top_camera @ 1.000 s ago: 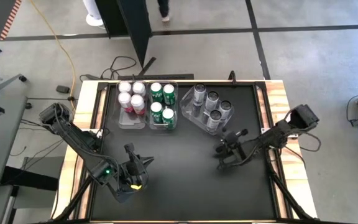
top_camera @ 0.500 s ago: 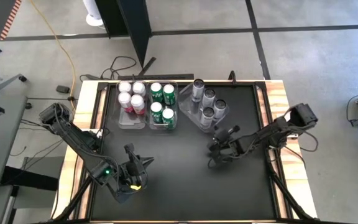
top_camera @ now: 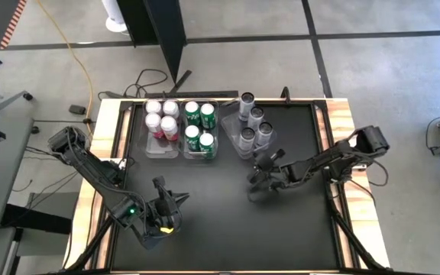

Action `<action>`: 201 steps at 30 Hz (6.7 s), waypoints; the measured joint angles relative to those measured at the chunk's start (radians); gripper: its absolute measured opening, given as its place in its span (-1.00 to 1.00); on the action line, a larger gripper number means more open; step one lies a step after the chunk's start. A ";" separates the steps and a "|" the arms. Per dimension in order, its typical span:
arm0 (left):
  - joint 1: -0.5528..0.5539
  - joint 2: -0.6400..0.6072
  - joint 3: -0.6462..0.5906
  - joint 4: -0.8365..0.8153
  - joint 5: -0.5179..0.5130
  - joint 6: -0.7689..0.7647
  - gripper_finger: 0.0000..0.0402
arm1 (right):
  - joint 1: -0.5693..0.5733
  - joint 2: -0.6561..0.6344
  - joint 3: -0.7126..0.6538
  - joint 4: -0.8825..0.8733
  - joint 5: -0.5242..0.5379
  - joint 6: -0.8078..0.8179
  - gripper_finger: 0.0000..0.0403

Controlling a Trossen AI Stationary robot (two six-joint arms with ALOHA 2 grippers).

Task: Sort soda cans
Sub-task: Move the bottom transparent bin to the right side of the top left transparent bin

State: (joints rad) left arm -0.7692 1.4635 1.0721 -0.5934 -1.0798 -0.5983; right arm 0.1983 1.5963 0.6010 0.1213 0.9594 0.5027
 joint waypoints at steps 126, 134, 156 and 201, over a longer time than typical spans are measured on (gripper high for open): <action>-0.016 0.000 -0.029 -0.001 -0.024 -0.031 -0.89 | -0.119 0.032 -0.033 0.091 -0.125 -0.203 -1.00; -0.016 0.000 -0.029 -0.001 -0.025 -0.031 -0.89 | -0.120 0.032 -0.033 0.135 -0.165 -0.258 -1.00; -0.016 0.000 -0.029 -0.003 -0.029 -0.030 -0.89 | -0.102 0.044 -0.022 0.366 -0.302 -0.391 -1.00; -0.069 0.000 -0.029 -0.121 -0.144 -0.170 -0.89 | -0.259 -0.170 -0.194 0.263 -0.003 -0.150 -1.00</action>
State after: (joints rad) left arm -0.8379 1.4631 1.0431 -0.7146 -1.2233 -0.7681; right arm -0.0606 1.4261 0.4070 0.3847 0.9559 0.3525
